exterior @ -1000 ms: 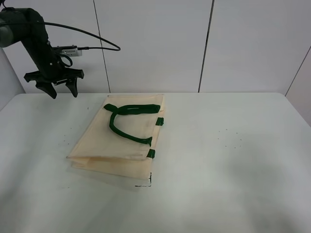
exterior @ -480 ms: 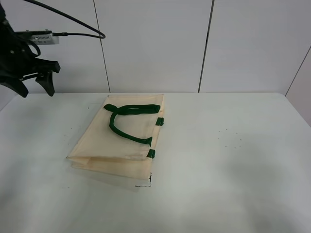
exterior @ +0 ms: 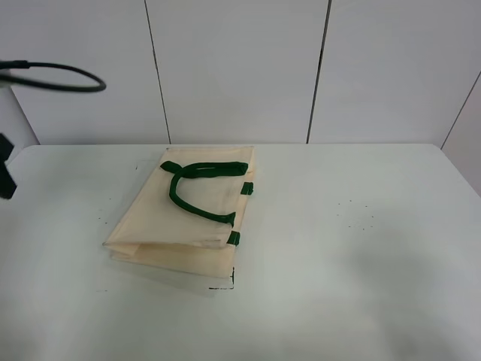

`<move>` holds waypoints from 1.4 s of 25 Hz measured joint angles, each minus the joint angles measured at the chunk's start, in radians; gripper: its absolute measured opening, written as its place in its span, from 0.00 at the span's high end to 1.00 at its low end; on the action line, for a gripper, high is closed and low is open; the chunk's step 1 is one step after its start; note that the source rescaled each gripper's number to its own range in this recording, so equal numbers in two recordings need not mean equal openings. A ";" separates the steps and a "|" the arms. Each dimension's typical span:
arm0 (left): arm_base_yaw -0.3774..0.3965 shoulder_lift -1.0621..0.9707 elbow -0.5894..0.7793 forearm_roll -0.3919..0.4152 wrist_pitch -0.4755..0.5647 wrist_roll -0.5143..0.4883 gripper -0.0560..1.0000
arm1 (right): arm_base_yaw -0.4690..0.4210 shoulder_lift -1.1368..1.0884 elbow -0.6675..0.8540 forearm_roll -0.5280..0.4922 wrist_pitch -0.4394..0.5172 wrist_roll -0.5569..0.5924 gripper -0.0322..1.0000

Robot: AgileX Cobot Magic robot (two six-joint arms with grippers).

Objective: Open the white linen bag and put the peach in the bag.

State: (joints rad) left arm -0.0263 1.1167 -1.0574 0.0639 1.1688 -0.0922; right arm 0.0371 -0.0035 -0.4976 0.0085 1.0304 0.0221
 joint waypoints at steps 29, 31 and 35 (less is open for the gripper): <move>0.000 -0.933 0.564 -0.036 -0.116 0.092 0.00 | 0.000 0.000 0.000 0.000 0.000 0.000 0.00; 0.000 -0.933 0.564 -0.036 -0.116 0.092 0.00 | 0.000 0.000 0.000 0.000 0.000 0.000 0.00; 0.000 -0.933 0.564 -0.037 -0.116 0.092 0.00 | 0.000 0.000 0.000 0.000 0.000 0.000 0.00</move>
State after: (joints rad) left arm -0.0263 0.1839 -0.4937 0.0269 1.0526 0.0000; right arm 0.0371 -0.0035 -0.4976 0.0085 1.0304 0.0221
